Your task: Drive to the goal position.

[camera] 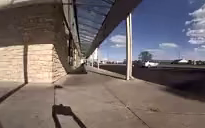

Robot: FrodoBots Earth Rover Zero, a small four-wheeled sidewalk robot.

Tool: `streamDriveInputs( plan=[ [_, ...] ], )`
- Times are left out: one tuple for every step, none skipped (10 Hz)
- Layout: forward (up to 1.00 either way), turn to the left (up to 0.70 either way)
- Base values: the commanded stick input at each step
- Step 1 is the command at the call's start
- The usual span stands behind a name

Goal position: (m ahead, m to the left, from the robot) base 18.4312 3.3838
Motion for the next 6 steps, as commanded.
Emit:
streamDriveInputs(
  plan=[
    [0.0,0.45],
    [0.0,0.45],
    [0.0,0.45],
    [0.0,0.45],
    [0.0,0.45],
    [0.0,0.45]
  ],
)
